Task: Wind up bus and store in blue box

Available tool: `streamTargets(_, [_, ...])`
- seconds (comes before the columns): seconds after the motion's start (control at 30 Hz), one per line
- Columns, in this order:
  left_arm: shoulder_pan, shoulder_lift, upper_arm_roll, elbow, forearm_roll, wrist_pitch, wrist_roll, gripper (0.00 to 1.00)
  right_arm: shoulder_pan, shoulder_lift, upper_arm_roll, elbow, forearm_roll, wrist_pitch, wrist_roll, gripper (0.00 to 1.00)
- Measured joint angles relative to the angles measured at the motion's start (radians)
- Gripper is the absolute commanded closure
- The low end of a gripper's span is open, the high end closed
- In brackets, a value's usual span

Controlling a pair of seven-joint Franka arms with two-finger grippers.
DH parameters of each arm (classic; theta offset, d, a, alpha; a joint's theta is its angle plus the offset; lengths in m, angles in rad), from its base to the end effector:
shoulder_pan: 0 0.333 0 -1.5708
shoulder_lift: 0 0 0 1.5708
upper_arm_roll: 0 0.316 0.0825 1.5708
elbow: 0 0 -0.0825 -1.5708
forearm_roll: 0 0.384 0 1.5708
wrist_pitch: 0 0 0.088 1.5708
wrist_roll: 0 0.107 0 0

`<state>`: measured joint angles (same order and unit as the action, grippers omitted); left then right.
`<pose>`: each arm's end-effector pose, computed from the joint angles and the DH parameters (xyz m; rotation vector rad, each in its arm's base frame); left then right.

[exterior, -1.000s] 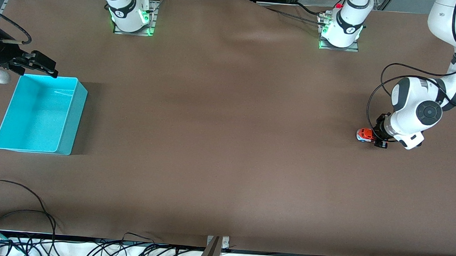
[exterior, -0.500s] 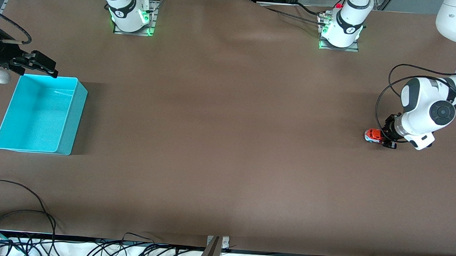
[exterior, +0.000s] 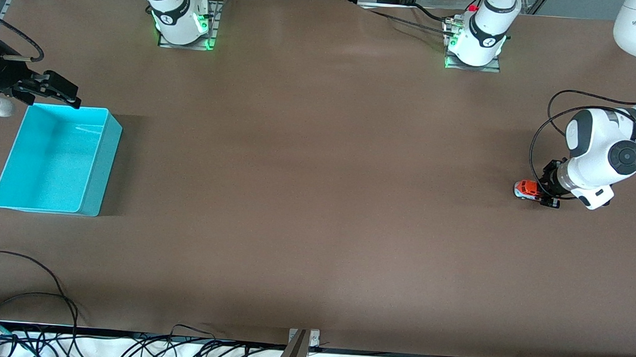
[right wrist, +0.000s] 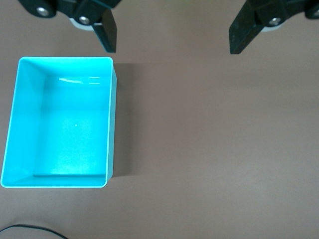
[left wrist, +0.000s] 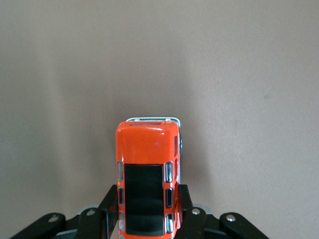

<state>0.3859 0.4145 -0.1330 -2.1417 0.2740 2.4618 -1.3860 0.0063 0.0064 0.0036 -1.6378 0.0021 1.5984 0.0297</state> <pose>0.5441 0.1395 0.2017 -2.2718 -1.9659 0.0203 0.5565 0.0057 0.5917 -3.1394 0.0312 0.0720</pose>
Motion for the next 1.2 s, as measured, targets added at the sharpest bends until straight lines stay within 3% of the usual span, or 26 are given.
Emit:
streamTargets(0.5, [0.03,0.007,-0.001,0.009,0.019,0.006,0.001,0.82,0.0,0.0,0.0,0.0,0.0,0.0,0.0,0.0])
streamTargets(0.57, [0.033,0.008,-0.001,0.009,0.019,0.007,0.001,0.71,0.0,0.0,0.0,0.0,0.0,0.0,0.0,0.0])
streamTargets(0.63, [0.033,0.008,-0.001,0.009,0.02,0.008,0.002,0.41,0.0,0.0,0.0,0.0,0.0,0.0,0.0,0.0])
streamTargets(0.7, [0.033,0.008,-0.001,0.009,0.02,0.008,0.002,0.25,0.0,0.0,0.0,0.0,0.0,0.0,0.0,0.0])
streamTargets(0.77, [0.033,0.01,0.0,0.008,0.025,0.007,0.002,0.0,0.0,0.0,0.0,0.0,0.0,0.0,0.0,0.0])
streamTargets(1.2, [0.037,0.055,0.002,0.071,0.041,-0.011,0.0,0.0,0.0,0.0,0.0,0.0,0.0,0.0,0.0,0.0])
